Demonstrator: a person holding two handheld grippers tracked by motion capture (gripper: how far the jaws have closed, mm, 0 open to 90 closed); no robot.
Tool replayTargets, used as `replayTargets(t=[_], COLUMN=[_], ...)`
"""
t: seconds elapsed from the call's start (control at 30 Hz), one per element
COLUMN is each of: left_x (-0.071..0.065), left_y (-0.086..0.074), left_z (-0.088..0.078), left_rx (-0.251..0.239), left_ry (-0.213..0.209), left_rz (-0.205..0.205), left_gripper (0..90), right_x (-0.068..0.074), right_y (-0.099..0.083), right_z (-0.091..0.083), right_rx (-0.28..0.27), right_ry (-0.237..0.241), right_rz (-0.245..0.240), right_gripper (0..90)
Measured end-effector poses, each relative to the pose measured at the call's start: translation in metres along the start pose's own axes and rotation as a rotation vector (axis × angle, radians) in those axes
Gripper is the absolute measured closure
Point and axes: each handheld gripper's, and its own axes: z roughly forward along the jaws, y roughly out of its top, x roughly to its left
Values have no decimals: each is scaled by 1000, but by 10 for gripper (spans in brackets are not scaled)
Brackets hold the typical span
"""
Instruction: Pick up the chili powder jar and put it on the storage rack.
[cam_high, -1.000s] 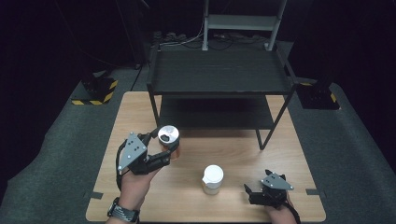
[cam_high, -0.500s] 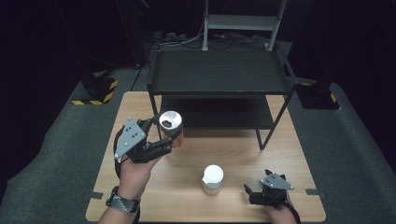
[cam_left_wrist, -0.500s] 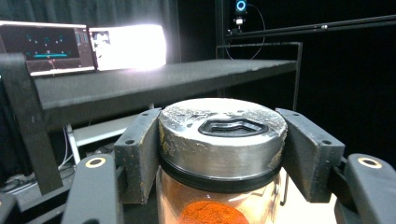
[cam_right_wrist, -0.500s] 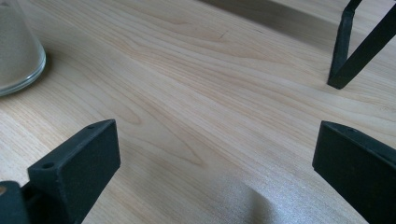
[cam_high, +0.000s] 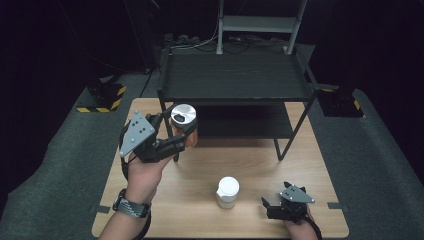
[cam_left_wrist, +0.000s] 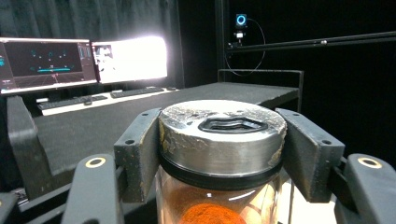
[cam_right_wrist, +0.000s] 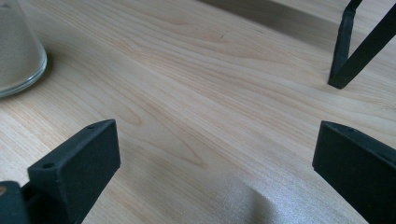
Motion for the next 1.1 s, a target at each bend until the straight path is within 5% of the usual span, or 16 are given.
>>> replayTargets(t=[1.1], left_x=[17], left_y=[42], left_z=[40], left_rx=[-38], left_ry=[30], left_rz=[-44], left_gripper=[350], right_x=[-2], right_y=[-2], right_z=[-1], right_rx=[-8], right_ry=[7], right_rz=[13], right_gripper=[0])
